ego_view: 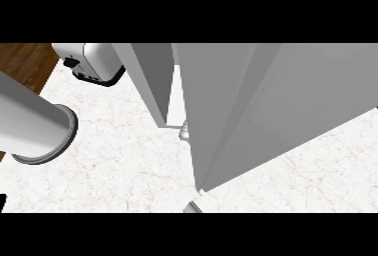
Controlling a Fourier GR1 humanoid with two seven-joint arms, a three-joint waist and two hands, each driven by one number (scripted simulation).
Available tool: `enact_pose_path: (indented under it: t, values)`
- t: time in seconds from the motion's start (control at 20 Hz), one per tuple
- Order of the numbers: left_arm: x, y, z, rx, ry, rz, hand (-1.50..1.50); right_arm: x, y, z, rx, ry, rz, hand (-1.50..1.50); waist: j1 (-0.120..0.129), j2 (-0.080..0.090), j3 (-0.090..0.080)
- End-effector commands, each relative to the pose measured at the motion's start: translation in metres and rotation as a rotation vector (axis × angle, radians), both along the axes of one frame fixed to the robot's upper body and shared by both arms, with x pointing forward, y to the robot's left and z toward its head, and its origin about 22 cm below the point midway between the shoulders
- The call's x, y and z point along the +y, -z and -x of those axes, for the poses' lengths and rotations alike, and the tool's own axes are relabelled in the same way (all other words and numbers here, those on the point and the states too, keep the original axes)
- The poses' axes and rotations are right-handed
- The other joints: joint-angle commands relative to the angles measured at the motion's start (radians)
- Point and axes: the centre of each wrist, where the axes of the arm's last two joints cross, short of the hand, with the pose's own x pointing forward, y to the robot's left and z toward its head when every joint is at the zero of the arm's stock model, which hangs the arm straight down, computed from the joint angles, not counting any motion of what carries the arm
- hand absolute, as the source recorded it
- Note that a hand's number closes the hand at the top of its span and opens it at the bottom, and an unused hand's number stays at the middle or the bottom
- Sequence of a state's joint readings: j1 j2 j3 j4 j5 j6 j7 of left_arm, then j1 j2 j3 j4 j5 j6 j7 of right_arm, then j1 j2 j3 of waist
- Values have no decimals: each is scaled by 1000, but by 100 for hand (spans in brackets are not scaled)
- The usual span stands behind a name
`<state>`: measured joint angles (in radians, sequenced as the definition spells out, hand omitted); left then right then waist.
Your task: Pick up the bottled water, place it into the cabinet and close the cabinet
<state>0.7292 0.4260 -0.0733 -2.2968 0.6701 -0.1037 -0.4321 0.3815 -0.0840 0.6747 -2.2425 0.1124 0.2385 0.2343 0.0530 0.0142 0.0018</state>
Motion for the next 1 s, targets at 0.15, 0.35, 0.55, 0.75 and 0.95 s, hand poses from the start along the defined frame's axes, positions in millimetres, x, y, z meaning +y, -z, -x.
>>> enact_pose_path:
  t: [0.15,0.35,0.55,0.75,0.95]
  values:
    - [27,-13,15,-9,9,9,-150,47,-25,-21,-5,-107,-137,150,0,-12,-3]
    - [52,2,21,-39,-18,40,-150,56,-34,-60,19,-73,-117,150,-5,-10,-4]
    - [55,-12,40,-19,-24,13,-150,56,-54,-98,28,-34,-171,150,-3,-13,-2]
    - [71,-11,43,-26,-24,49,-150,50,-72,-128,80,-60,-215,150,-22,-13,-2]
    - [73,-14,50,-24,-23,39,-150,35,-67,-170,84,-50,-269,150,-28,-12,-1]
